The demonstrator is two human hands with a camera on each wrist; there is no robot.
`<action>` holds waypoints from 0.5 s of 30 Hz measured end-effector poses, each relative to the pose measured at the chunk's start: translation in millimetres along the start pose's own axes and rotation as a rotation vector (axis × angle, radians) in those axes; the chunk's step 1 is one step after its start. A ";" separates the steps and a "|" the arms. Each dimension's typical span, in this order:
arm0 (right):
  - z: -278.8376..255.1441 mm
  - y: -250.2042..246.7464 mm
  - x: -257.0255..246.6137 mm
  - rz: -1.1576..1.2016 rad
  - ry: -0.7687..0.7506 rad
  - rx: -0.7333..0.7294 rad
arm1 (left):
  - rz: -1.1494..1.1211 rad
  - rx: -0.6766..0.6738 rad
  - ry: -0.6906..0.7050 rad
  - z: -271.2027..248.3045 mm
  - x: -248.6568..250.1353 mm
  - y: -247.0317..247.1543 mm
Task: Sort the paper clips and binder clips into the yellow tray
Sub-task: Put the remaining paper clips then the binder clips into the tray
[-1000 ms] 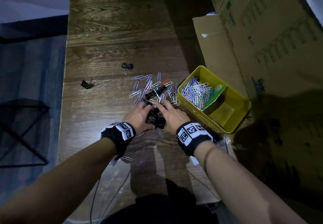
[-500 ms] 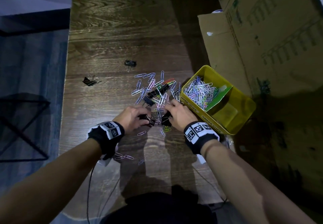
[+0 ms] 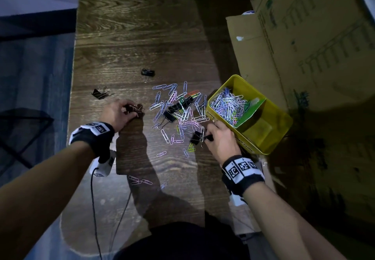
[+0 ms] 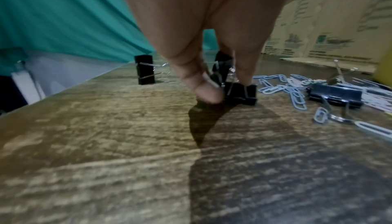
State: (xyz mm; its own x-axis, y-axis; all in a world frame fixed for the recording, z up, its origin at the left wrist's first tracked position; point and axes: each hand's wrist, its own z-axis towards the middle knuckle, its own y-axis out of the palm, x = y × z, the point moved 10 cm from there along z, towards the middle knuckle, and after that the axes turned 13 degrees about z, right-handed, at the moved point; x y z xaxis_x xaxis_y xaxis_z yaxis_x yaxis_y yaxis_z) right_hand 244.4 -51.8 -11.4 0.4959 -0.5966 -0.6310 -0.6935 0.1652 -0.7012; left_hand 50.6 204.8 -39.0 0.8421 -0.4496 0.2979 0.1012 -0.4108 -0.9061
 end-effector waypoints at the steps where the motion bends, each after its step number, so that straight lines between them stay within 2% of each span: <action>1: -4.4 -2.6 3.8 -0.008 0.014 0.016 | 0.080 0.039 0.025 -2.3 4.9 -5.0; 5: -15.1 -0.7 4.3 -0.034 0.017 0.028 | 0.157 0.205 0.075 -26.1 36.6 -15.4; 7: -16.5 9.0 -5.6 -0.049 -0.035 -0.022 | 0.147 0.189 0.272 -39.2 73.0 2.1; 9: -17.0 14.7 -13.5 -0.034 -0.055 -0.051 | 0.120 0.064 0.562 -58.1 114.9 31.2; 10: -17.1 17.1 -15.8 -0.027 -0.053 -0.061 | 0.132 -0.005 0.648 -66.5 128.8 44.3; 12: -16.3 25.7 -17.1 -0.043 -0.035 -0.086 | 0.192 -0.097 0.663 -71.0 140.6 64.0; 15: -12.7 40.1 -12.1 -0.095 -0.007 -0.130 | 0.300 -0.117 0.576 -59.0 140.5 77.0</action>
State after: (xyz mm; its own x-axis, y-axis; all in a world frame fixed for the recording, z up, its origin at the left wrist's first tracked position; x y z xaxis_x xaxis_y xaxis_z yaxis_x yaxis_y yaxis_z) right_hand 203.9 -48.0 -27.7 0.5658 -0.5988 -0.5669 -0.7051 0.0050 -0.7091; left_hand 145.5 63.3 -49.2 0.4035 -0.8970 0.1802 -0.1797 -0.2708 -0.9457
